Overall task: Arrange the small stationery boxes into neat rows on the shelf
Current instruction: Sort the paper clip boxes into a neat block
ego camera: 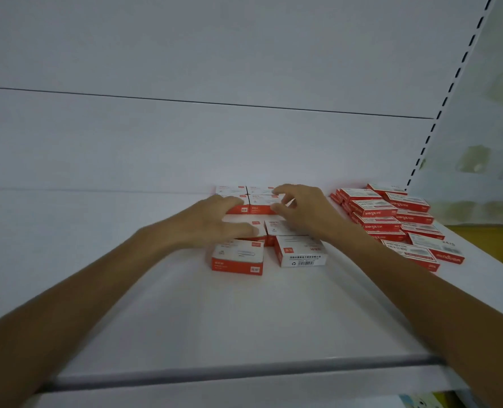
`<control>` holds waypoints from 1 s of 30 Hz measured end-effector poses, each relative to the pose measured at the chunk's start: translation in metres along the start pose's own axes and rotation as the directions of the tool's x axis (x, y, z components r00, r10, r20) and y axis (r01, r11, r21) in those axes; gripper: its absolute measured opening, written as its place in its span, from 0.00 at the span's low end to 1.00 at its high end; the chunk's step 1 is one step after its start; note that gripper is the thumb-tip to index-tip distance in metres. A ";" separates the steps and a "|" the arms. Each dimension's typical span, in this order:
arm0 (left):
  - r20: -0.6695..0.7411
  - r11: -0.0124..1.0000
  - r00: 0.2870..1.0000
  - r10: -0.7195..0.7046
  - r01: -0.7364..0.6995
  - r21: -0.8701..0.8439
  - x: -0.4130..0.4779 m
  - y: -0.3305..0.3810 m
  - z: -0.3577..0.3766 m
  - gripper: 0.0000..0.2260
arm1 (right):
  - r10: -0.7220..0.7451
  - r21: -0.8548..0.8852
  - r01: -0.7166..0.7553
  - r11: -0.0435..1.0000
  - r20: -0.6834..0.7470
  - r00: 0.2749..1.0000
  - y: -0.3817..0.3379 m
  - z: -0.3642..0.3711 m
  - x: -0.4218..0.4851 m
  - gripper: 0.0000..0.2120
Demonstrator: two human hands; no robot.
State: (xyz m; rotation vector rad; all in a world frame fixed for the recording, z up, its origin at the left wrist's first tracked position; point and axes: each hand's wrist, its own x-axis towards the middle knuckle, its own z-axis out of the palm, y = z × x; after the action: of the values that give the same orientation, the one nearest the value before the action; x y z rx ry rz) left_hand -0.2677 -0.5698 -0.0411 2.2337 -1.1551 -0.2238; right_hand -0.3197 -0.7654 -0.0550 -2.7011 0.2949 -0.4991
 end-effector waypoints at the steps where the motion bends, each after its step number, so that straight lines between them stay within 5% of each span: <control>1: 0.002 0.999 0.999 -0.040 0.040 0.029 -0.002 -0.002 -0.004 0.24 | -0.033 0.047 0.031 0.998 0.035 0.999 -0.002 0.001 -0.005 0.17; 4: 0.003 0.988 0.992 -0.128 0.127 0.085 -0.011 -0.010 -0.005 0.25 | -0.123 0.076 0.110 0.991 0.191 0.974 -0.008 0.001 -0.018 0.16; 9: -0.076 0.993 0.991 -0.113 0.114 0.011 -0.038 -0.021 0.012 0.25 | -0.130 0.076 0.115 0.990 0.244 0.961 -0.007 -0.004 -0.025 0.14; 17: -0.161 0.998 0.985 -0.056 0.050 -0.039 -0.054 -0.019 0.022 0.21 | -0.140 -0.015 0.154 0.988 0.335 0.932 -0.017 -0.005 -0.024 0.26; 24: -0.274 0.966 0.953 -0.130 0.059 -0.253 -0.061 -0.019 0.014 0.25 | -0.234 0.177 0.236 0.955 -0.032 0.972 -0.039 0.002 -0.018 0.24; 30: -0.342 0.968 0.939 -0.035 -0.054 -0.246 -0.070 -0.015 0.013 0.33 | -0.290 0.256 0.393 0.883 -0.359 0.887 -0.051 0.006 -0.029 0.25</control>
State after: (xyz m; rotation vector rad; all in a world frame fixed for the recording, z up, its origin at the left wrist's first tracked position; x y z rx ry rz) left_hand -0.3052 -0.5145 -0.0687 1.9452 -0.8931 0.0269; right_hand -0.3374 -0.7095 -0.0486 -2.3480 -0.1874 -0.9920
